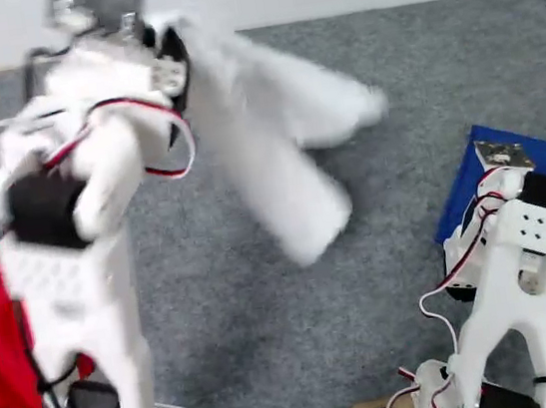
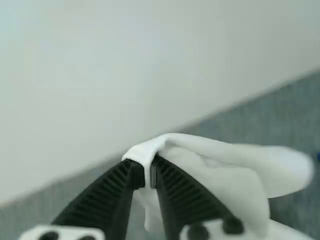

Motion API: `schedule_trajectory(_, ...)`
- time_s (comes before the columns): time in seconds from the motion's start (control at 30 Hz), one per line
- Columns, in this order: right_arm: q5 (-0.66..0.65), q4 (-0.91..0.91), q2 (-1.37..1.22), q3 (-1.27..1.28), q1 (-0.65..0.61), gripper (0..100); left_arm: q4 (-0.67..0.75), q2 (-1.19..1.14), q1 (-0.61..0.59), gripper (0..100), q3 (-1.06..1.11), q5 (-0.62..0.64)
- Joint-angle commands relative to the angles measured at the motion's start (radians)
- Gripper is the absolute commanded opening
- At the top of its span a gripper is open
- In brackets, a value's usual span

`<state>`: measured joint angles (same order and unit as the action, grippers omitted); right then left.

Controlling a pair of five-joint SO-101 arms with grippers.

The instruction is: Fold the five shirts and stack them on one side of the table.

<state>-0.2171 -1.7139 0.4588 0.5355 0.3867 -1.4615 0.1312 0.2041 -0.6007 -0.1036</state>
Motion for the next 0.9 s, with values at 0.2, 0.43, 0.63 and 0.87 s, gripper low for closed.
schedule_trajectory(0.2, -0.011, -0.002, 0.025, -0.008, 0.005, 0.9, 0.092, -0.213, -0.299, 0, 0.575, -0.114)
schedule_trajectory(0.43, -0.049, -0.002, 0.025, -0.011, -0.041, 0.9, 0.157, -0.347, -0.551, 8, 0.641, -0.210)
schedule_trajectory(0.63, -0.060, -0.002, 0.025, -0.063, -0.194, 1.1, 0.103, -0.331, -0.614, 18, 0.595, -0.226)
schedule_trajectory(0.87, -0.060, 0.070, 0.022, -0.270, -0.374, 12.8, -0.080, -0.137, -0.562, 18, 0.509, -0.256)
